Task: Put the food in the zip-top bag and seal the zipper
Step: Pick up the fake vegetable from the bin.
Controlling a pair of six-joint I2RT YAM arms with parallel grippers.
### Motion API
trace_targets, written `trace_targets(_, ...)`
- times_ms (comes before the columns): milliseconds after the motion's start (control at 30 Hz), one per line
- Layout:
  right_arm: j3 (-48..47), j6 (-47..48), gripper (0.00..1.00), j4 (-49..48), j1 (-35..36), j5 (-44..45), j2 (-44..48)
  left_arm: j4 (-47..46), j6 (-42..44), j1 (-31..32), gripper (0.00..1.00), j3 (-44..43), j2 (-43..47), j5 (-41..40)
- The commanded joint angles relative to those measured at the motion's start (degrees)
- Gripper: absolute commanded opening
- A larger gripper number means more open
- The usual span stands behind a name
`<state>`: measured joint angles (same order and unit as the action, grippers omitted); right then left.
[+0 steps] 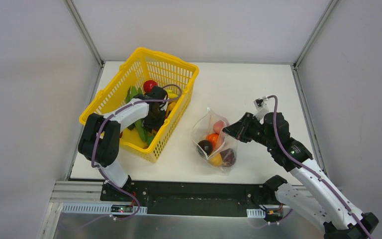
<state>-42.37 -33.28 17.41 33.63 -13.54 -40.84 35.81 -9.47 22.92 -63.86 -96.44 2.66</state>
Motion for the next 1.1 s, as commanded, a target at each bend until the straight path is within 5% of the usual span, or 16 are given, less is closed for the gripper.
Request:
trace_targets(0, -0.08, -0.3, 0.11, 0.01, 0.04, -0.32, 0.58, -3.24, -1.55, 0.64, 0.72, 1.75, 1.09, -0.32)
trace_targets(133, -0.26, -0.13, 0.11, 0.8, 0.05, -0.06, 1.02, -4.56, -2.98, 0.71, 0.48, 2.41, 4.65, 0.69)
trace_targets(267, -0.1, -0.19, 0.11, 1.16, 0.02, 0.66, 1.87, -3.68, -3.5, 0.73, 0.38, 2.12, 10.96, -0.07)
trace_targets(567, -0.16, -0.84, 0.09, 0.88, -0.05, -0.69, 1.29, 0.64, -4.33, 0.77, 0.33, -1.04, 25.97, -6.21)
trace_targets(867, -0.7, -1.59, 0.09, 0.19, 0.07, -1.52, 2.07, 0.95, -6.11, 1.0, 0.33, -5.17, 38.11, 0.09)
trace_targets(1067, -0.18, -2.39, 0.09, -0.84, 0.04, -2.23, 2.07, -1.76, -6.74, 2.82, 0.33, -8.4, 40.58, 11.41)
